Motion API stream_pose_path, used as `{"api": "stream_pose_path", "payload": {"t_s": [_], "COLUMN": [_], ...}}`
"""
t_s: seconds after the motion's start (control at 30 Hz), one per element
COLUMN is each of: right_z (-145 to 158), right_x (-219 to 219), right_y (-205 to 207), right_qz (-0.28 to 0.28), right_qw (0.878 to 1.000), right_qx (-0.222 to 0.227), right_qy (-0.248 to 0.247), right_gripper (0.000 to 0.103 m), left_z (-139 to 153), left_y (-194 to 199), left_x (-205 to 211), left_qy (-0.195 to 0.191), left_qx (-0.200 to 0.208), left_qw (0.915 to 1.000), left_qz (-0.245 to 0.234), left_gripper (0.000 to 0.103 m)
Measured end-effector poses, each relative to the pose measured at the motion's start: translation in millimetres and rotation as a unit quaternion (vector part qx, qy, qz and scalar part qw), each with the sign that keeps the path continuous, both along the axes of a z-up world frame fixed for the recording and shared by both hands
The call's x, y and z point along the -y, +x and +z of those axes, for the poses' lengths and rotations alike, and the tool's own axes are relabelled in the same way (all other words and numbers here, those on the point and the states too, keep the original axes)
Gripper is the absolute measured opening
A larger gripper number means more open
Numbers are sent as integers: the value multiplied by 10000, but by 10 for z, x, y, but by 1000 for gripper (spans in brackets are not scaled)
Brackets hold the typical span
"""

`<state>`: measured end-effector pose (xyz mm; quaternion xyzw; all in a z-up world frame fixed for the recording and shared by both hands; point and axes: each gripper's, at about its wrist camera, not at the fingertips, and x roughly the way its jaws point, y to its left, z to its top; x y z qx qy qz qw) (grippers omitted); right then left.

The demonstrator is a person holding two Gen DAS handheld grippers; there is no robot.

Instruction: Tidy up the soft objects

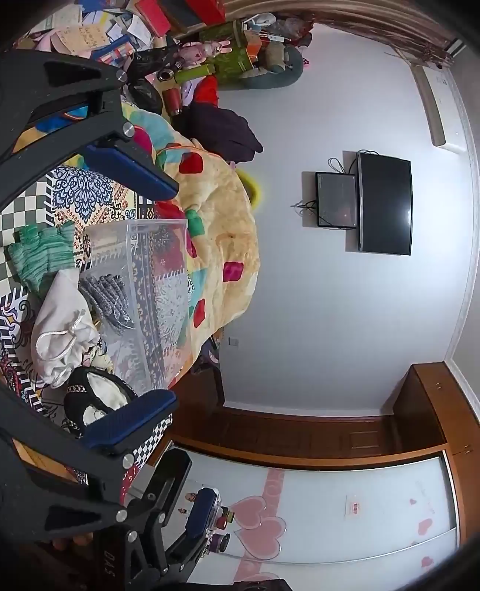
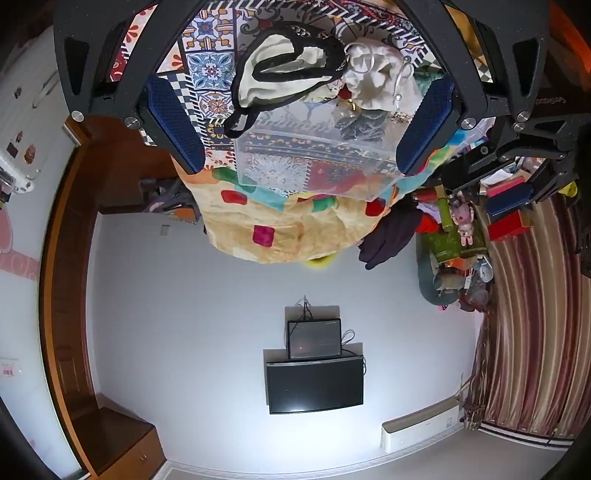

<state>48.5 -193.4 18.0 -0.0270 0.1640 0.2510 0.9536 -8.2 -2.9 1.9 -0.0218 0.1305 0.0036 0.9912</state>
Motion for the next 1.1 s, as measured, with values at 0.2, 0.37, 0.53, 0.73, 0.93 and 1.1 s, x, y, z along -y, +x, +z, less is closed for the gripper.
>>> {"api": "stream_pose_path", "payload": {"t_s": [0.2, 0.37, 0.53, 0.73, 0.93, 1.1], "right_z": [31, 32, 36, 49, 52, 44], "right_x": [15, 15, 17, 33, 37, 31], "right_y": [-15, -22, -24, -22, -25, -26], "right_qz": [-10, -6, -9, 5, 7, 12], "right_qw": [10000, 10000, 10000, 10000, 10000, 9999], "right_qx": [-6, -9, -13, -27, -29, -26], "right_qy": [23, 39, 50, 93, 93, 96], "right_gripper": [103, 103, 103, 103, 103, 103], "left_z": [8, -7, -13, -21, -20, -20], "left_y": [2, 41, 45, 54, 54, 53], "left_x": [-40, -9, -2, 13, 9, 6], "left_qy": [-18, 15, 6, 18, 6, 8], "left_qx": [-6, -3, 0, -9, -6, -4], "left_qw": [10000, 10000, 10000, 10000, 10000, 10000], "left_qz": [-1, 19, 25, 58, 61, 59], "left_gripper": [103, 103, 103, 103, 103, 103]}}
